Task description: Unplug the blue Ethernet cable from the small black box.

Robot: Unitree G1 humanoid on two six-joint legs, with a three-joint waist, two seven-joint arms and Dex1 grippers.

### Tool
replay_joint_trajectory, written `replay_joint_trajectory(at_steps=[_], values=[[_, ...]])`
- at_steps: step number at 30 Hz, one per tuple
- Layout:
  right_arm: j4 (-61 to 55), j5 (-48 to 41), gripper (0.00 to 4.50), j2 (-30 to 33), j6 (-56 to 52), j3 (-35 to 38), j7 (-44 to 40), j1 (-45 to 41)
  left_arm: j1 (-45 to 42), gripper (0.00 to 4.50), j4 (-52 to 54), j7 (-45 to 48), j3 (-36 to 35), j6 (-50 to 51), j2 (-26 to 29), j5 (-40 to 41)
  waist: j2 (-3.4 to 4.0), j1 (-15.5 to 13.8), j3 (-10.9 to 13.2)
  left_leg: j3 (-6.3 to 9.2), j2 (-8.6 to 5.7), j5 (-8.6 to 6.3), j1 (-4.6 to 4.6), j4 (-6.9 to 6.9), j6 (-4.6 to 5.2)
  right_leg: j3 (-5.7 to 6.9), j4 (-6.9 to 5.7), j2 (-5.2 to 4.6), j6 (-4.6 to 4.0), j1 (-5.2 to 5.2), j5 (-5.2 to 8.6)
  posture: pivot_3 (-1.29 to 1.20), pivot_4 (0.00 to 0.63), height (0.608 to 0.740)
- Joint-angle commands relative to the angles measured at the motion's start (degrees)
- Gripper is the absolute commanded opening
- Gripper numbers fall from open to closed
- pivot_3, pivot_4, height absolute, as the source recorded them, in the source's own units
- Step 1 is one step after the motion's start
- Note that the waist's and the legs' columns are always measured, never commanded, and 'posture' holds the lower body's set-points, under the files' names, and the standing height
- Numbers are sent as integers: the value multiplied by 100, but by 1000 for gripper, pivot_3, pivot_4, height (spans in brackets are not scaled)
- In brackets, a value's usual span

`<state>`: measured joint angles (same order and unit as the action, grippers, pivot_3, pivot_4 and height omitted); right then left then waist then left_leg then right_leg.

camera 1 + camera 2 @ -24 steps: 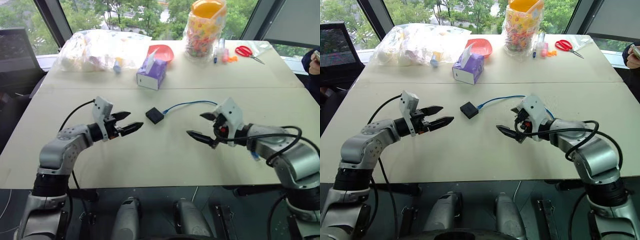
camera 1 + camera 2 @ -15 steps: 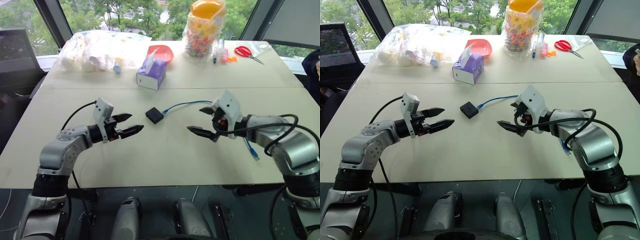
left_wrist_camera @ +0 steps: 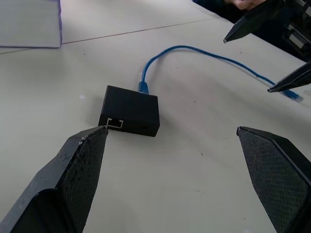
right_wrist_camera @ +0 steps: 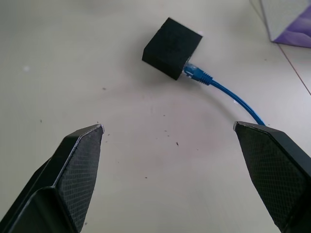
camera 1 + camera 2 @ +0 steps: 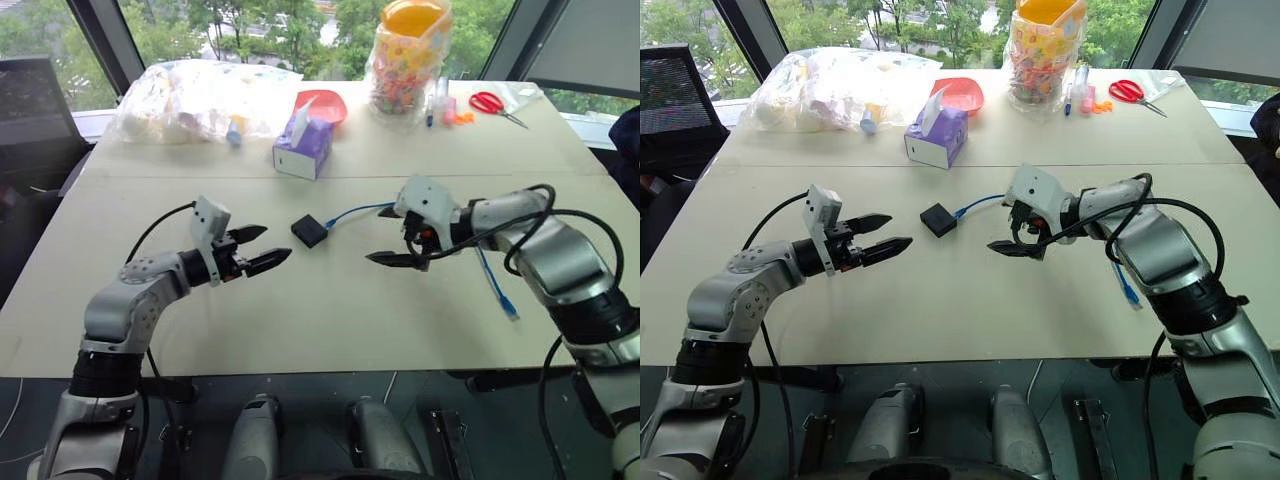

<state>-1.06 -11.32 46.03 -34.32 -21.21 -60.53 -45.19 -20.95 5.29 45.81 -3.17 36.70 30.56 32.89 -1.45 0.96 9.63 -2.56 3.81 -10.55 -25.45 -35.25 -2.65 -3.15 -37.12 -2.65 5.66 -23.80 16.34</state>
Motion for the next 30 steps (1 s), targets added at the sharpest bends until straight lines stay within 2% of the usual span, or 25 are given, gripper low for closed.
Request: replay_joint_trajectory(at_steps=[1,8,12,18,27,30], values=[[1467,670,4500,-348,906,-416,-574,-1039,-78,4446,279,-44,-75,-73,-19,14,2,22,1,-2,0,0,0,0,0,-1,-1,0,0,-1,0,0,150,735],[5471,1655,4500,-1920,2651,-836,-928,-2855,139,4446,668,-244,-224,52,-31,144,7,55,4,-3,3,1,3,5,-1,-2,-24,7,22,-10,-12,0,150,735],[6883,2052,4500,-2562,3142,-775,-816,-3407,345,4446,961,-463,-345,102,-53,178,9,28,6,-5,2,1,-4,12,-1,-2,-28,4,25,-19,-12,0,150,735],[7716,2595,4500,-3227,3194,-755,-436,-3629,889,4446,1597,-870,-667,231,-32,289,10,32,7,-7,2,2,-3,11,-4,-1,-35,1,24,-22,-12,0,150,735],[7958,2929,4500,-3805,2718,-460,-367,-3582,1226,4446,2016,-1197,-881,219,47,313,11,67,7,-6,2,5,7,7,-11,-1,-61,2,20,-25,-11,0,150,735],[7967,3032,3731,-3876,2644,-392,-414,-3567,1258,4500,2076,-1248,-901,227,58,347,10,160,6,-5,2,5,8,7,-11,-1,-67,2,21,-25,-11,0,150,735]])
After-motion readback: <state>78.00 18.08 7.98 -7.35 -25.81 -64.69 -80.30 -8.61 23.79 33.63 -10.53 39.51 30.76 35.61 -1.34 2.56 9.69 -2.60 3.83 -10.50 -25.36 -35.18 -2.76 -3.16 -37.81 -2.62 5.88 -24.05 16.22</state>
